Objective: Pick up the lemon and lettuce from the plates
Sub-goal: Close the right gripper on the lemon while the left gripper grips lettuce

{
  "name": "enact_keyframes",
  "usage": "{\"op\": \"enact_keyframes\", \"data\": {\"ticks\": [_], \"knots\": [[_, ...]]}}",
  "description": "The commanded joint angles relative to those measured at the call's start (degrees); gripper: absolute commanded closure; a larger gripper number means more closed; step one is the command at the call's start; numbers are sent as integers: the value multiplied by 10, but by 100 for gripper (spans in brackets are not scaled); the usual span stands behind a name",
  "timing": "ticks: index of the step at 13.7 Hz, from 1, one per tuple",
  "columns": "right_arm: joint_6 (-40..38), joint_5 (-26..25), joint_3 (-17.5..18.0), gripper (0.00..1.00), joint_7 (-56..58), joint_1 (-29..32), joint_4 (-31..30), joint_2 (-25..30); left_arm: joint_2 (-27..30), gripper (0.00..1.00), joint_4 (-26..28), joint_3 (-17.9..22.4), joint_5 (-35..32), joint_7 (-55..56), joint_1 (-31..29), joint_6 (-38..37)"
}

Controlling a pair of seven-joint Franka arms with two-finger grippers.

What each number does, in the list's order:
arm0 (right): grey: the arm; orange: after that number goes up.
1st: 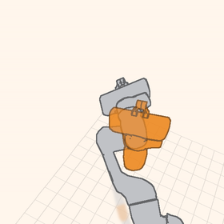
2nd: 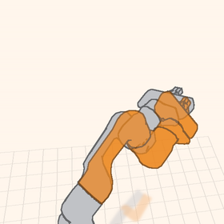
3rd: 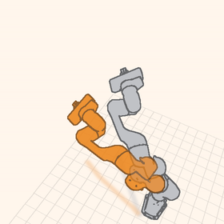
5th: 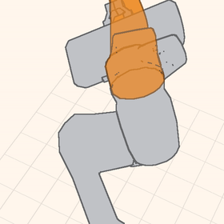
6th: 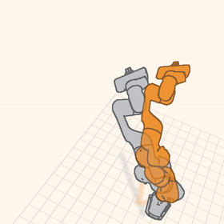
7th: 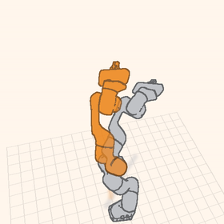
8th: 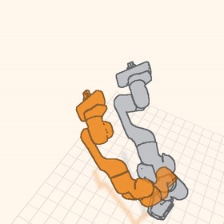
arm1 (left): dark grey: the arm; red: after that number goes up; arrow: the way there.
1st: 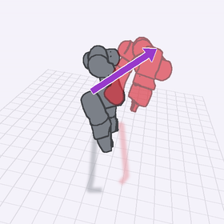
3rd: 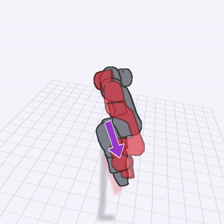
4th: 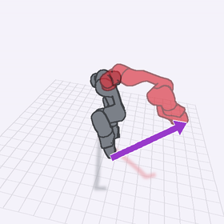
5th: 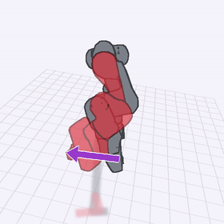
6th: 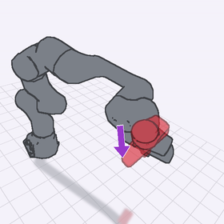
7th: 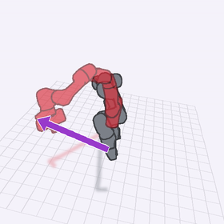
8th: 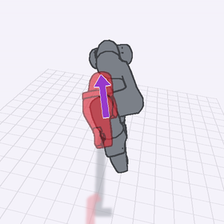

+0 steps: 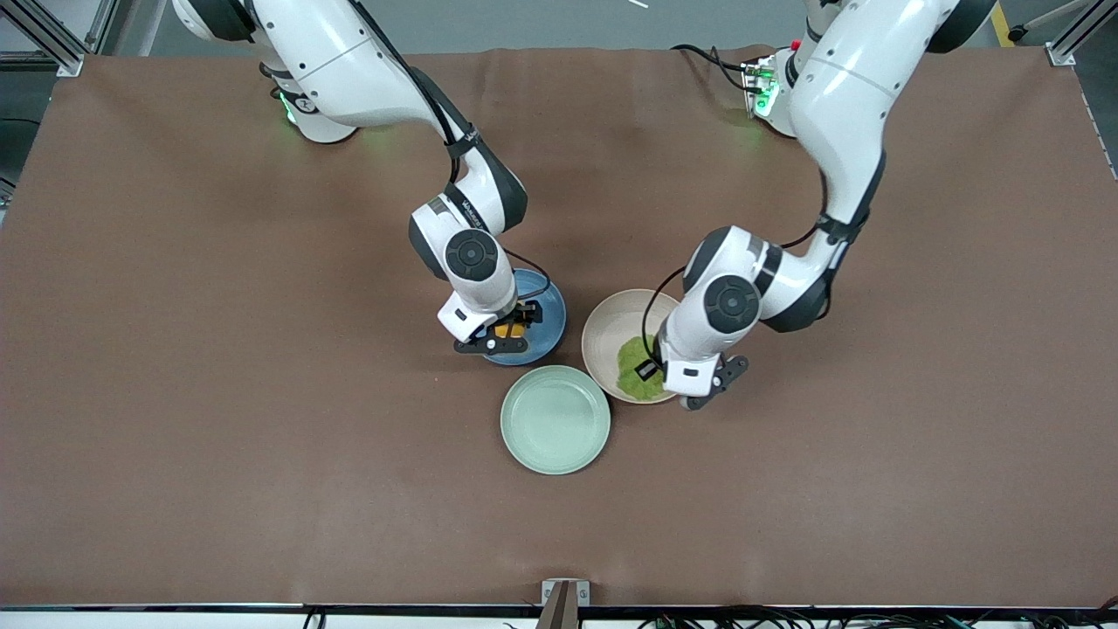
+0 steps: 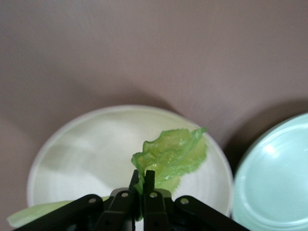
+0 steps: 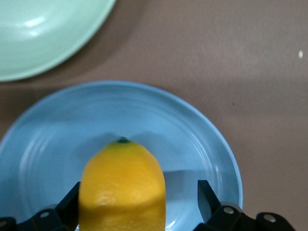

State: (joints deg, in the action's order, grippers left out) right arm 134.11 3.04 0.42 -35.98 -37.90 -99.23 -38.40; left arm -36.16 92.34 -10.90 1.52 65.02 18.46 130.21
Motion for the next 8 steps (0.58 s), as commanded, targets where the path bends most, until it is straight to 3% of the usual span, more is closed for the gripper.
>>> {"op": "enact_keyframes", "data": {"ticks": [1,3,4,6,8], "knots": [[3,5,1,14,-7,-4,-31,19,82,100,30,1,2,-30,-50,-69],[-23,5,7,55,-5,-1,-24,26,108,100,60,-1,2,-90,-111,-78],[-27,6,8,70,-4,1,-23,32,110,100,73,-2,2,-129,-140,-77],[-41,6,7,85,-2,4,-19,50,97,100,77,0,2,-173,-175,-74],[-111,6,6,91,-2,5,14,71,67,100,78,1,-4,-211,-214,-57]]}}
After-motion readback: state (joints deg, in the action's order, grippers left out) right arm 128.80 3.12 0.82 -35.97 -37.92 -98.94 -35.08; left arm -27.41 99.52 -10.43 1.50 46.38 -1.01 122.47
